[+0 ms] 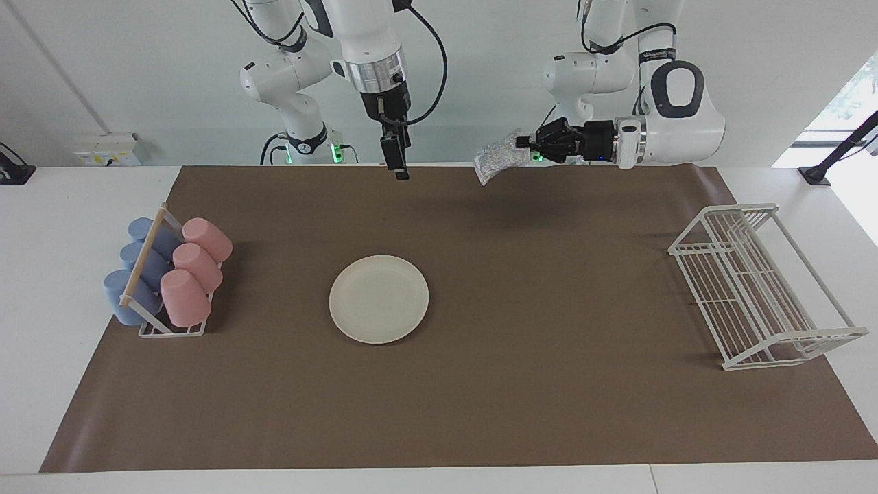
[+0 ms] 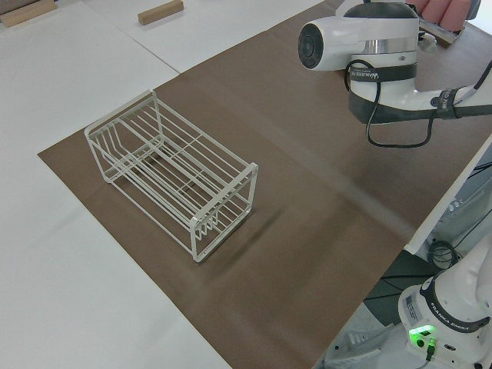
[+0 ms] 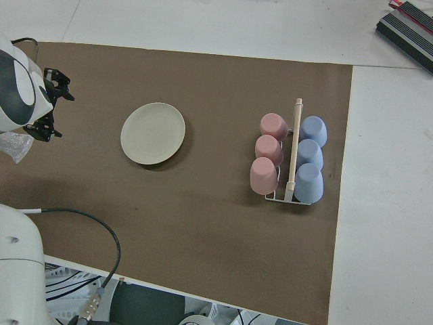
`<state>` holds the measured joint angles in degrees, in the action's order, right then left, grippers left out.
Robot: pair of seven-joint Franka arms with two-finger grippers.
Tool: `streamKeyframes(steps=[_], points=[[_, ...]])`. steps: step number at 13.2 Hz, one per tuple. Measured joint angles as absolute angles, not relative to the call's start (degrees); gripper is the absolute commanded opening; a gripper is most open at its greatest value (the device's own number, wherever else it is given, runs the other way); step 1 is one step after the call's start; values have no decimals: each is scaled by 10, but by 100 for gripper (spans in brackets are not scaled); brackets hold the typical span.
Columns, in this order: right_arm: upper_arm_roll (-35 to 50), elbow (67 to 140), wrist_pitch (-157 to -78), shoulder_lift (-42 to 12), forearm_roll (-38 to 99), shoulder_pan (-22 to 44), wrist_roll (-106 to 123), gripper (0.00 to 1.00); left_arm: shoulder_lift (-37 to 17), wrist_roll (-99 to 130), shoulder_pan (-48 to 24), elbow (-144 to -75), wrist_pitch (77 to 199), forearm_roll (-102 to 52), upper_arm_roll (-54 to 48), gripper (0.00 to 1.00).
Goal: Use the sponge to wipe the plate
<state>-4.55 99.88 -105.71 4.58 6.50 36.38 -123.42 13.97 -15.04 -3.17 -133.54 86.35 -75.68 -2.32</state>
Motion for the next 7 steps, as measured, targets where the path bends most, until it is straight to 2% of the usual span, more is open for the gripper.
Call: streamKeyframes(steps=[4, 7], points=[[-12, 1016, -1118, 46, 84, 378, -1304, 100, 143, -176, -53, -1354, 880, -809, -24, 0], [-9, 1038, -1130, 46, 89, 407, -1323, 100, 143, -192, -60, -1362, 885, -834, -24, 0]])
